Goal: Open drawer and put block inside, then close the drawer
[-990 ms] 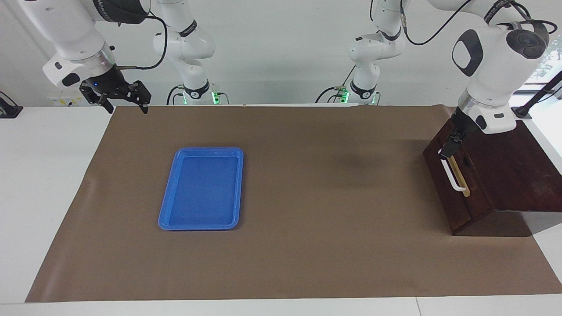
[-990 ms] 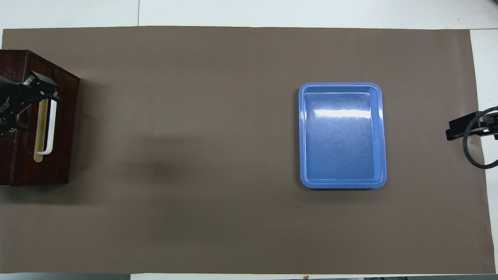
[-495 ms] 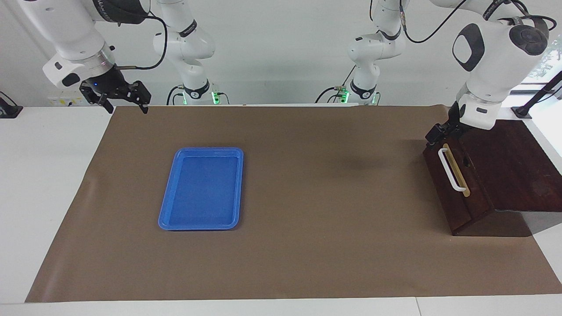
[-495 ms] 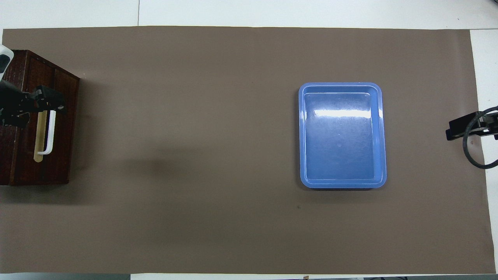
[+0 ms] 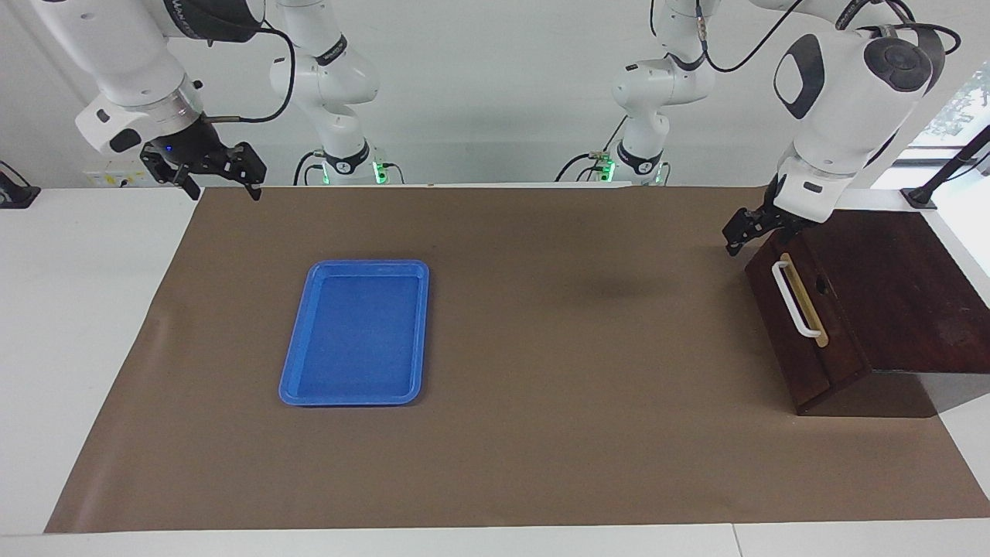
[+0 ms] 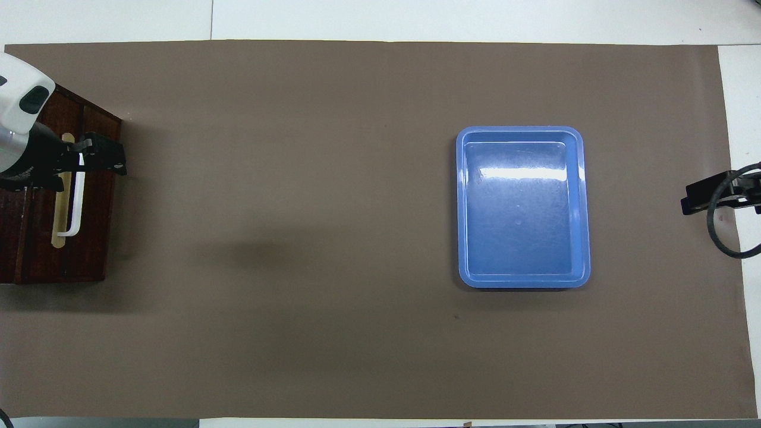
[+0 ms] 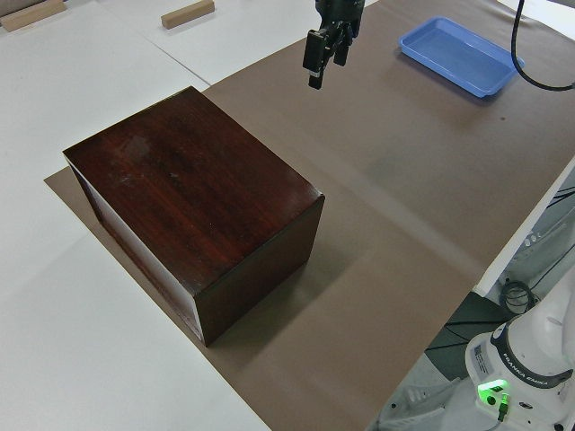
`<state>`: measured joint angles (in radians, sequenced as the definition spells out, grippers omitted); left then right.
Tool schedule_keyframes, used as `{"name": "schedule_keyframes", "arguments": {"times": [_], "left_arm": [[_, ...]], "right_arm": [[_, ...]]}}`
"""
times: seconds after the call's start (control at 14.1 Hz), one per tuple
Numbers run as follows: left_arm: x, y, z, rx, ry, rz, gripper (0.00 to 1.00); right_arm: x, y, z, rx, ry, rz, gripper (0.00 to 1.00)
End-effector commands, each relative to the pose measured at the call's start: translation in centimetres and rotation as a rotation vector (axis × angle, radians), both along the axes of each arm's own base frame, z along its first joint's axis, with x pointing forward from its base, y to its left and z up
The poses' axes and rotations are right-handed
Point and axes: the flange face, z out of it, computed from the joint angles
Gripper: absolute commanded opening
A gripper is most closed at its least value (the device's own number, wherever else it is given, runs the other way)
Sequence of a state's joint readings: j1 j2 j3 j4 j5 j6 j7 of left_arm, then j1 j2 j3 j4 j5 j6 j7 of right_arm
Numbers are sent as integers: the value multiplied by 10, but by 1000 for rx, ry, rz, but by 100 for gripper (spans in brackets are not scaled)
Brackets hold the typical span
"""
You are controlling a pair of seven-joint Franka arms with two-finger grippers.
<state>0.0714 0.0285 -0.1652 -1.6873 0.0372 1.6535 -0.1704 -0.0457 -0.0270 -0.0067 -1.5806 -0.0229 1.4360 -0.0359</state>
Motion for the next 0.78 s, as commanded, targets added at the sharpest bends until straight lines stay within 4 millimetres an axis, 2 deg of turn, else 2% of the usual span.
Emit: {"name": "schedule_keyframes", "arguments": {"times": [0.0,0.14,0.71], "left_arm": [[-14,1,11,-34,8,-30,100],[-12,0,23,-68,21,-25,100],[-14,-3,19,-54,44,-69,100]], "right_arm": [[-1,-3,3,-8,-12,16,100],[-1,-3,3,-8,-12,16,100],[-1,-3,3,-8,-12,16,100]]}}
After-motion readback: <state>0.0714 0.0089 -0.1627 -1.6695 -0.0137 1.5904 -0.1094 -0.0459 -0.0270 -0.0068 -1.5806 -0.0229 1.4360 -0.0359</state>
